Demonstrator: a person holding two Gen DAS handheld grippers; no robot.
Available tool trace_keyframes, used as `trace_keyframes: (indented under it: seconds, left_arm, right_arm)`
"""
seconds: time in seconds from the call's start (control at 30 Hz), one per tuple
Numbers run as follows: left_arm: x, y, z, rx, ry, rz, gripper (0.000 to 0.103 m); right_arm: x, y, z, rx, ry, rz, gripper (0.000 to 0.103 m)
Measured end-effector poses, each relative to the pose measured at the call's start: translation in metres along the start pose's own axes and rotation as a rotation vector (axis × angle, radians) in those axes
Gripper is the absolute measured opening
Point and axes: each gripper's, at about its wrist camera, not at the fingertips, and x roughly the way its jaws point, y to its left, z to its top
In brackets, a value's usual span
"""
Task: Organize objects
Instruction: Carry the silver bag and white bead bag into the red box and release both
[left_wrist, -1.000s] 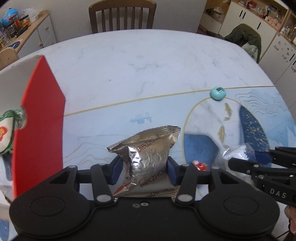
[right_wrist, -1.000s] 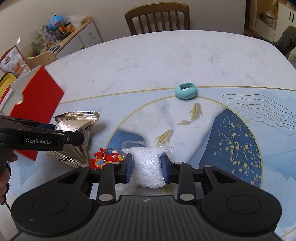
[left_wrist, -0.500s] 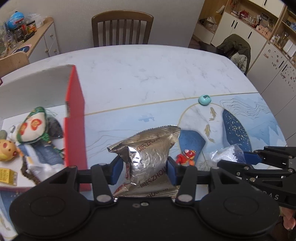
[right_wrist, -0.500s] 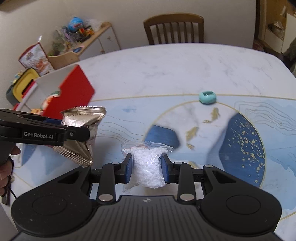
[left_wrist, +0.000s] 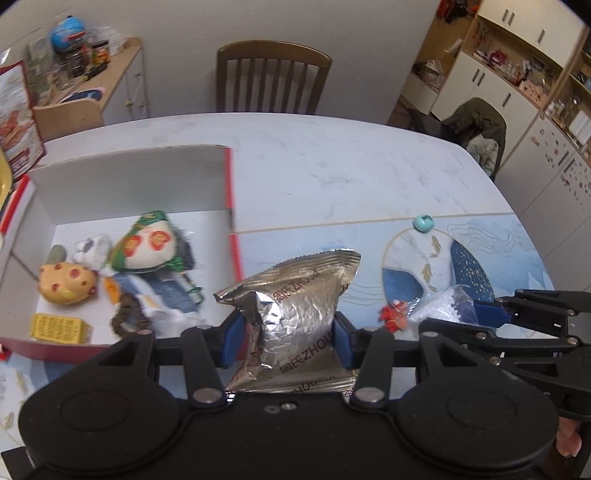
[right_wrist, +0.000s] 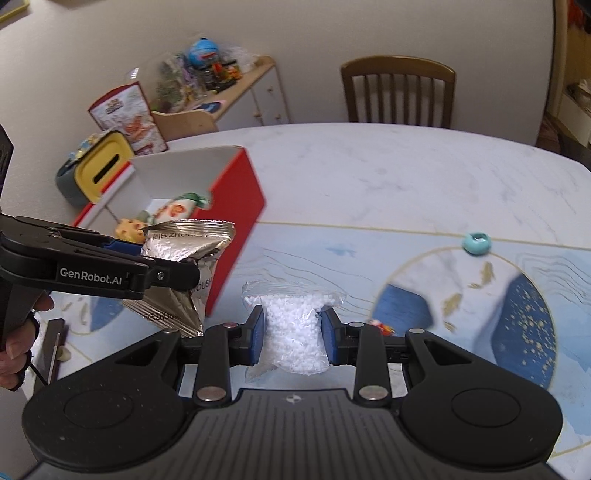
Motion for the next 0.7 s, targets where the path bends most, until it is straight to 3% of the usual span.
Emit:
trace_keyframes:
  seconds: [0.7]
  left_arm:
    - [-0.033, 0.114, 0.01, -0.127, -0.04, 0.12, 0.048]
  right_arm:
    - [0.033, 0.105, 0.045, -0.125, -0.022, 0.061, 0.031]
